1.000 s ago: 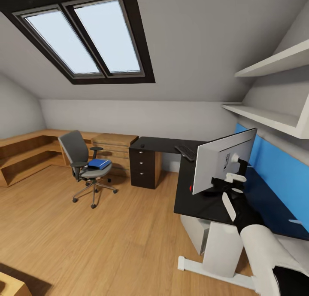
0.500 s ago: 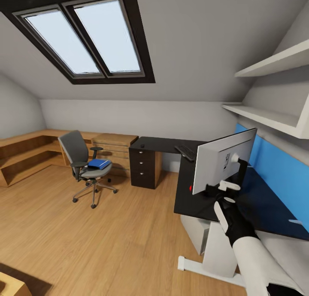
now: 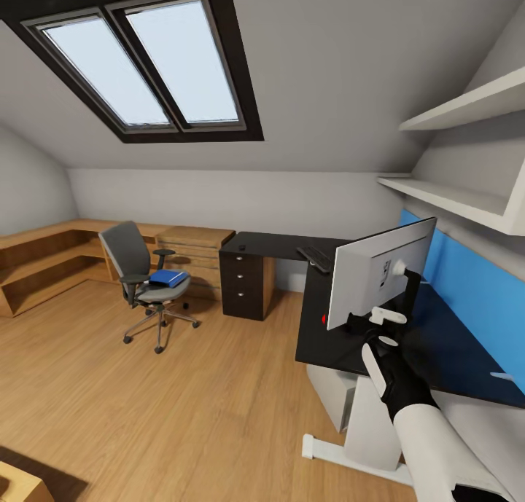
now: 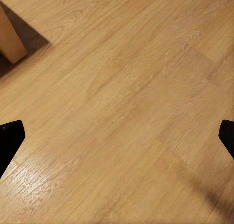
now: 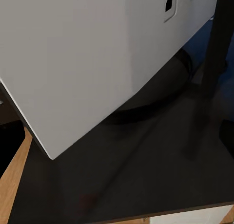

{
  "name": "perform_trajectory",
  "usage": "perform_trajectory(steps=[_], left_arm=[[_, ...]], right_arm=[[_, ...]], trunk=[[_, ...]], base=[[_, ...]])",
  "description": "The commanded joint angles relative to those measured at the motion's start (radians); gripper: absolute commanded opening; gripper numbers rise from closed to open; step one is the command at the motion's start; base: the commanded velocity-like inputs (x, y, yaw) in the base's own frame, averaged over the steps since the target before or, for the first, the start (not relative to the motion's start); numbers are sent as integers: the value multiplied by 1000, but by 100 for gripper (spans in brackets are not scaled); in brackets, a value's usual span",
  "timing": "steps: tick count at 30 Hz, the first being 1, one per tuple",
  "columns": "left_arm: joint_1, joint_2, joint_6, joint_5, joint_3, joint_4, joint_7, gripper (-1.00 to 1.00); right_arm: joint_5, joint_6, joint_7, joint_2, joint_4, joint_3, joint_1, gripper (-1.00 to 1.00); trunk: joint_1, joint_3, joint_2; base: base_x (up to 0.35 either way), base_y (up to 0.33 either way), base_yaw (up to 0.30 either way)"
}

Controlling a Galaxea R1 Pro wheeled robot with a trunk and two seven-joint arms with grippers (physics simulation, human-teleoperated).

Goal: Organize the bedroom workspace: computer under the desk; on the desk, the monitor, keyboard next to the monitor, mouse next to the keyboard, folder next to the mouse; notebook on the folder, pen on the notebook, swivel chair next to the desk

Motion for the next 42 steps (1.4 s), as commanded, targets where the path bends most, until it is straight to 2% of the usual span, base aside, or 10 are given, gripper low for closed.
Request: perform_trajectory(steps=[1,10,42], left_arm=[[0,1,-2,9,-3,-1,3,100],[0,1,-2,9,-4,-1,3,100],[0,1,-2,9,-3,-1,3,100]], right_arm=[[-5,4,-3,1,-2,-1,0,100],[-6,-11,-7,9,-3,-1,3,100],[-6,-58,-9,9,-4,-1,18,100]], trunk=[[0,-1,-1],[0,2,-1],[0,20,-1]], base=[[0,0,0],[0,221,-107],[2,305,-220]])
